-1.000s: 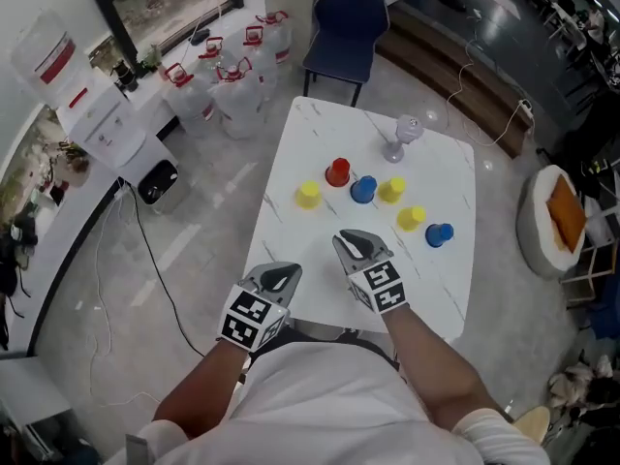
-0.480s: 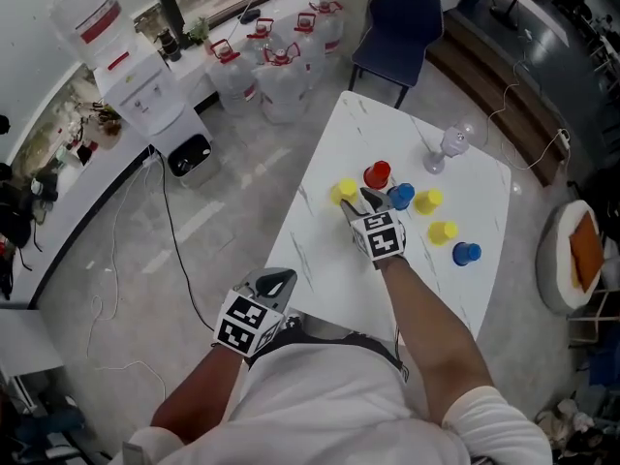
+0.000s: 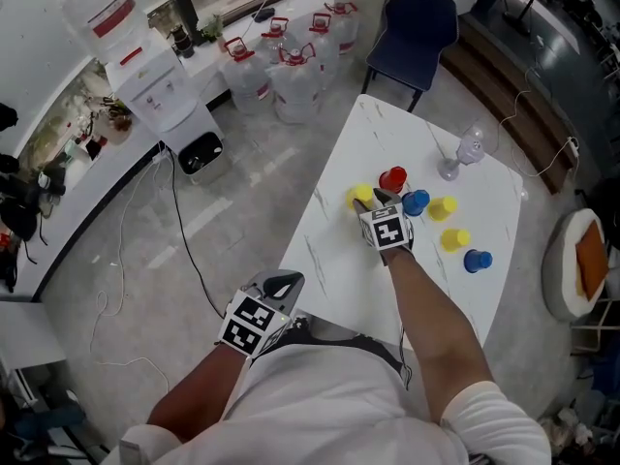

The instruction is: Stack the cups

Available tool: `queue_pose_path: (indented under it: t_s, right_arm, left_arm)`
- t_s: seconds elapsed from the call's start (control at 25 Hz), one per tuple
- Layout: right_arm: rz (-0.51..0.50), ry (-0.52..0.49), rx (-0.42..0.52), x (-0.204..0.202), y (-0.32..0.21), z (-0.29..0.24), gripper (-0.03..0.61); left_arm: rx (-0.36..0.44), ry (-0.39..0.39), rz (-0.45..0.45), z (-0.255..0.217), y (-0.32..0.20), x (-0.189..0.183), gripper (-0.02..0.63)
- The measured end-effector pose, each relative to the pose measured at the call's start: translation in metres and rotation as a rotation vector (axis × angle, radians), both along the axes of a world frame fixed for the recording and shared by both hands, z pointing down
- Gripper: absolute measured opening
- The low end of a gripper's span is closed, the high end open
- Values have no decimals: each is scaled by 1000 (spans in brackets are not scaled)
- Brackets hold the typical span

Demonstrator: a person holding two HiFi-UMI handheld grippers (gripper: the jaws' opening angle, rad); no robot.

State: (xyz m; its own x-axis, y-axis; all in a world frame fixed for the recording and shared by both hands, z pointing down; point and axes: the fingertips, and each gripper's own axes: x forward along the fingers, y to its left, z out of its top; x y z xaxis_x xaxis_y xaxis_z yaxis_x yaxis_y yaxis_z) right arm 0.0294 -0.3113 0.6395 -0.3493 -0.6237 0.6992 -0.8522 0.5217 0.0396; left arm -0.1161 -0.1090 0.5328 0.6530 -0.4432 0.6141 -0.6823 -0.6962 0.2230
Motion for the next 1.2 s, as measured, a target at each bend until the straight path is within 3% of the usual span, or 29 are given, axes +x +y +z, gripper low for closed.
queue_pose_path:
  t_s: [0.04,0.4,0.68,0.92,1.2]
  right_arm:
    - [5,2,3,1,0,0,213]
    - [29,-89,69,16,54,-38,209]
    - [9,-26,67,31,131,-40,209]
    - [17,-34,26,25,177,-24,210]
    - [6,-33,-22,13,190,0,222]
  left_arm:
    - [-1,1,2,0,-1,-1,9]
    - [0,35,22,1,-16,6,9]
    - [-1,46,82,5,-18,26,9]
    - [-3,40,152,6,-8,49,9]
    - [-9,26,197,8,3,58,9]
